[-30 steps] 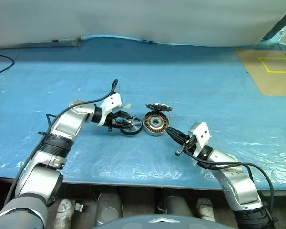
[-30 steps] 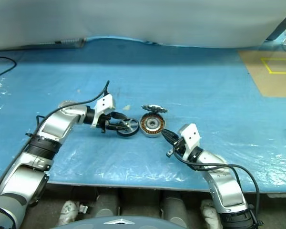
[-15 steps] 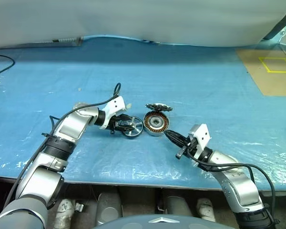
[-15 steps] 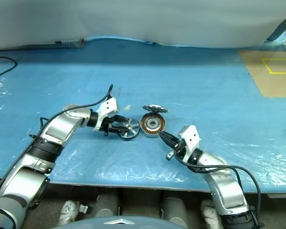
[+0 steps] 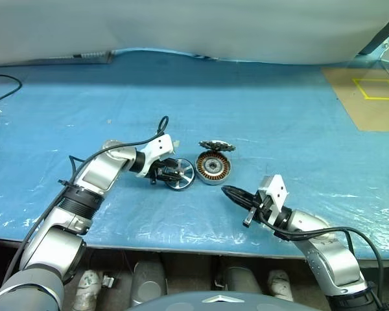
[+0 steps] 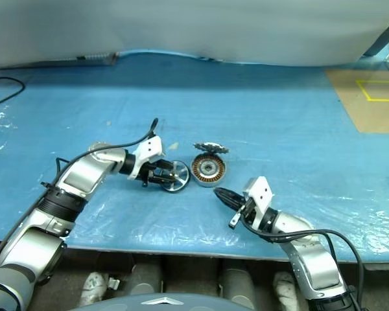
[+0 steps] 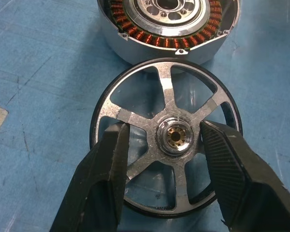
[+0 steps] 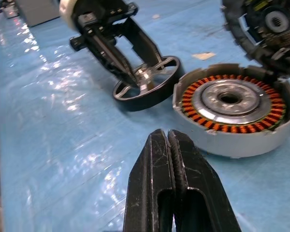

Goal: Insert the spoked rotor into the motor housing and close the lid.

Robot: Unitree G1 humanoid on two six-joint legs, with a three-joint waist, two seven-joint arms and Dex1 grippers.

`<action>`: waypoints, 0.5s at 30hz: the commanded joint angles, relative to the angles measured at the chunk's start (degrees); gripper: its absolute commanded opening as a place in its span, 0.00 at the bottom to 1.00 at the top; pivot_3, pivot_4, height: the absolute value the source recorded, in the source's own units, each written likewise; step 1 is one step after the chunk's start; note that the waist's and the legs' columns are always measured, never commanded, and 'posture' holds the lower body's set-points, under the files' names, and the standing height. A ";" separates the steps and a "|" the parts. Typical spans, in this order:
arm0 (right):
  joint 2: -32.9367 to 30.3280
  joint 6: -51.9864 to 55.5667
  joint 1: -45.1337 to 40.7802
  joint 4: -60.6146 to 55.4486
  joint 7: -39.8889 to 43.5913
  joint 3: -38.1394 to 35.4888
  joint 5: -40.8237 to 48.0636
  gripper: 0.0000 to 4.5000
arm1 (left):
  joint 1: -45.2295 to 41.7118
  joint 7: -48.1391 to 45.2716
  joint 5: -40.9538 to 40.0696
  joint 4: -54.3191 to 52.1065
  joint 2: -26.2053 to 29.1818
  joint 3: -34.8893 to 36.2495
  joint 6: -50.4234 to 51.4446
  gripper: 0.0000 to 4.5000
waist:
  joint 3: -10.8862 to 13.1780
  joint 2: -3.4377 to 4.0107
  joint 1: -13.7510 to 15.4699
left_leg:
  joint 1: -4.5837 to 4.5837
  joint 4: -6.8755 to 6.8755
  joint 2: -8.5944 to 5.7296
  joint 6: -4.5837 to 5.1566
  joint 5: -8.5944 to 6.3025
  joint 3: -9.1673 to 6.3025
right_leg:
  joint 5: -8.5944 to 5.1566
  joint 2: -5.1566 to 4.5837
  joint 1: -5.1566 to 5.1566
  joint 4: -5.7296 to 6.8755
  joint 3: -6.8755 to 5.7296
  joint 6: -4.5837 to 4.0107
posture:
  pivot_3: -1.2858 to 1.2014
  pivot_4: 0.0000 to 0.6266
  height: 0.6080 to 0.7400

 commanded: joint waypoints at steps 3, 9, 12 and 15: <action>0.03 -1.58 -0.72 -0.23 0.56 0.68 -0.12 0.00 | -0.34 2.18 2.30 0.50 -0.02 -1.87 1.22 0.54 | -0.03 0.04 0.01 | 0.00 0.00 -0.01 0.00 0.00 0.00 | 0.00 -0.01 0.02 0.00 0.00 0.00 | 0.52 0.24 1.00; 0.33 -2.31 -0.87 0.53 -0.17 1.35 -1.47 0.00 | -0.68 3.50 3.31 0.73 0.48 -2.20 1.55 0.54 | -0.09 0.13 0.02 | 0.15 0.02 -0.01 0.00 0.00 0.00 | -0.01 -0.01 0.15 0.00 0.00 0.01 | 0.52 0.24 1.00; 0.39 -2.52 -0.70 0.70 -0.42 1.58 -1.80 0.00 | -1.09 3.27 4.10 0.58 1.64 -2.47 0.34 0.54 | -0.10 0.14 0.01 | 0.19 0.02 0.00 0.01 0.00 0.00 | -0.01 -0.01 0.18 0.00 0.01 0.02 | 0.52 0.24 1.00; 0.43 -2.80 -0.76 1.05 -0.58 1.81 -2.07 0.00 | -1.38 3.60 5.12 0.70 2.22 -2.88 -0.61 0.54 | -0.10 0.14 -0.09 | 0.19 0.02 0.00 0.00 0.00 0.00 | -0.01 0.00 0.18 0.00 0.01 0.02 | 0.52 0.24 1.00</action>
